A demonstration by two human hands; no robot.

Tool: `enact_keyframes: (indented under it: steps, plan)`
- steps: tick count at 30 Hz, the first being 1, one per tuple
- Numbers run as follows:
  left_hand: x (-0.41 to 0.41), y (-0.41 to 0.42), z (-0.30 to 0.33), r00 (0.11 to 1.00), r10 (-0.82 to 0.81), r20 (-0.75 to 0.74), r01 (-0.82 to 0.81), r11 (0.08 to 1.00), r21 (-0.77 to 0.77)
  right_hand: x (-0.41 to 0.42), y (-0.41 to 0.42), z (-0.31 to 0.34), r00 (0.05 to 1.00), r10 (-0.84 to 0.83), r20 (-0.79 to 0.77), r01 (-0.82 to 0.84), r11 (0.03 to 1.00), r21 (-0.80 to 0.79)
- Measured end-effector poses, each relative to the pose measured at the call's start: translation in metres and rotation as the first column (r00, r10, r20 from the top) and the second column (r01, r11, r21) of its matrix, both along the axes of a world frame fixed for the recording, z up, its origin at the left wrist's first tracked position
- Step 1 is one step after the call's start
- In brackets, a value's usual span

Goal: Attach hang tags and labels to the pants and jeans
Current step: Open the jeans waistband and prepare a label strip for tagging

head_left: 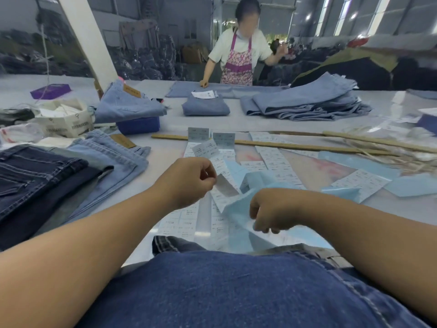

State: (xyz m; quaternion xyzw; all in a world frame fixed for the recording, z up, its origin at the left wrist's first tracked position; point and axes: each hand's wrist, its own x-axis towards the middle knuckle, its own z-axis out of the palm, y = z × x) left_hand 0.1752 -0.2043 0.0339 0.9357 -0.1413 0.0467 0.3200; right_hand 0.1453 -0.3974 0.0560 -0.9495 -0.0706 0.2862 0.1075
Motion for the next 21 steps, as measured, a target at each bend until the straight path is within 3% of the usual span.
enact_keyframes:
  steps: [3, 6, 9, 12, 16, 21]
  plan:
    - [-0.020, -0.017, 0.034, 0.982, -0.036, 0.184, 0.017, 0.995, 0.101, -0.009, -0.017, 0.036, 0.985, -0.077, 0.154, 0.049, 0.983, 0.179]
    - [-0.043, -0.043, 0.070, 0.945, -0.066, 0.320, 0.035, 0.994, 0.101, -0.027, -0.038, 0.072, 0.930, -0.241, 0.278, 0.114, 0.907, 0.406]
    - [-0.073, -0.078, 0.098, 0.885, -0.070, 0.461, 0.035, 0.996, 0.085, -0.055, -0.062, 0.096, 0.881, -0.424, 0.211, 0.199, 0.735, 0.648]
    - [-0.104, -0.115, 0.118, 0.829, -0.094, 0.551, 0.058, 0.995, 0.083, -0.084, -0.089, 0.110, 0.800, -0.570, 0.184, 0.242, 0.589, 0.771]
    - [-0.144, -0.161, 0.132, 0.828, -0.188, 0.528, 0.158, 0.982, 0.101, -0.125, -0.132, 0.111, 0.658, -0.727, 0.196, 0.226, 0.440, 0.869]
    - [-0.193, -0.213, 0.131, 0.860, -0.394, 0.325, 0.323, 0.912, 0.252, -0.180, -0.178, 0.089, 0.560, -0.805, 0.197, 0.179, 0.349, 0.920]
